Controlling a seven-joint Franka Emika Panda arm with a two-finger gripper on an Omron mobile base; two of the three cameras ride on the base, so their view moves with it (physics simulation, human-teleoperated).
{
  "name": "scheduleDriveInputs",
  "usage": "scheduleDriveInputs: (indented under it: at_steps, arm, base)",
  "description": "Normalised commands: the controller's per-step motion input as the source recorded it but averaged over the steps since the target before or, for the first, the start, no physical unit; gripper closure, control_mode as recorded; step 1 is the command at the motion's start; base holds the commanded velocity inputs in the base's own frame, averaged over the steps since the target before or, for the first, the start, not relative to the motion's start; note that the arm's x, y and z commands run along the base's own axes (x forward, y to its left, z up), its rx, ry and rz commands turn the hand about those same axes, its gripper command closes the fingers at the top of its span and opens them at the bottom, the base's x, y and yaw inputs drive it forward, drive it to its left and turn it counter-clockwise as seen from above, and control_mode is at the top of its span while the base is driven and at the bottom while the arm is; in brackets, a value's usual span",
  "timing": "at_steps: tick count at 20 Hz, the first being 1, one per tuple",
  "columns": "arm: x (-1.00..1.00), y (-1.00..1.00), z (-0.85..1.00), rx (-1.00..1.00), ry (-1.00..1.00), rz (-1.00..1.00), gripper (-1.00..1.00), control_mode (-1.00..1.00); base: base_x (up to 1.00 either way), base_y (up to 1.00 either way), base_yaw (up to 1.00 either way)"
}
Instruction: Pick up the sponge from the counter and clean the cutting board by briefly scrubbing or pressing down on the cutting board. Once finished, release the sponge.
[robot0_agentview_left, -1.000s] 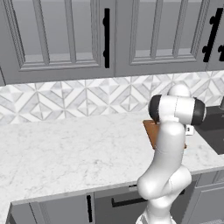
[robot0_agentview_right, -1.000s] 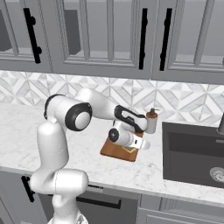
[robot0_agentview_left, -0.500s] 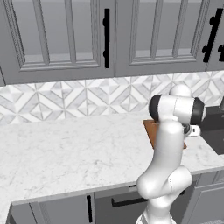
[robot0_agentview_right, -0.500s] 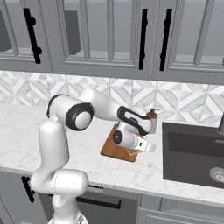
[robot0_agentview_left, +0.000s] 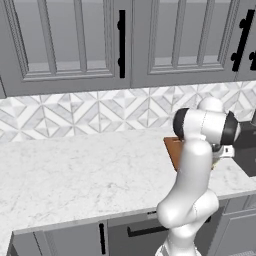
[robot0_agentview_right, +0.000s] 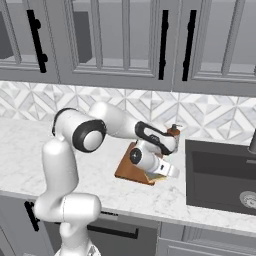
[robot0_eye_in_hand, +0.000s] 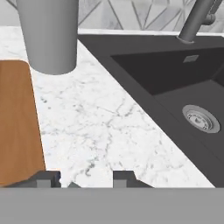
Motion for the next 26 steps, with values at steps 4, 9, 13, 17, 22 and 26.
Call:
scheduleDriveInputs:
  at_steps: [4,9,13,17,22,26]
  arm:
    - [-1.00,0.46,-0.01,0.15,0.08,-0.04,1.00,-1.00]
    - [-1.00,0.20,-0.10,0.10,0.12,-0.02,1.00,-1.00]
    - [-1.00,-0.16,-0.51,-0.10,0.49,-0.01,1.00,-1.00]
    - [-0.43,-0.07,0.22,0.02,0.14,0.00,1.00,-1.00]
    - [0.33,-0.11,0.87,0.29,-0.35,0.06,1.00,-1.00]
    - [-0.20,-0.40,1.00,0.34,-0.20,0.10,1.00,-1.00]
  base:
    - [0.00,0.00,0.00]
    - [0.00,0.00,0.00]
    - [0.00,0.00,0.00]
    - [0.00,0.00,0.00]
    - [0.00,0.00,0.00]
    - [0.00,0.00,0.00]
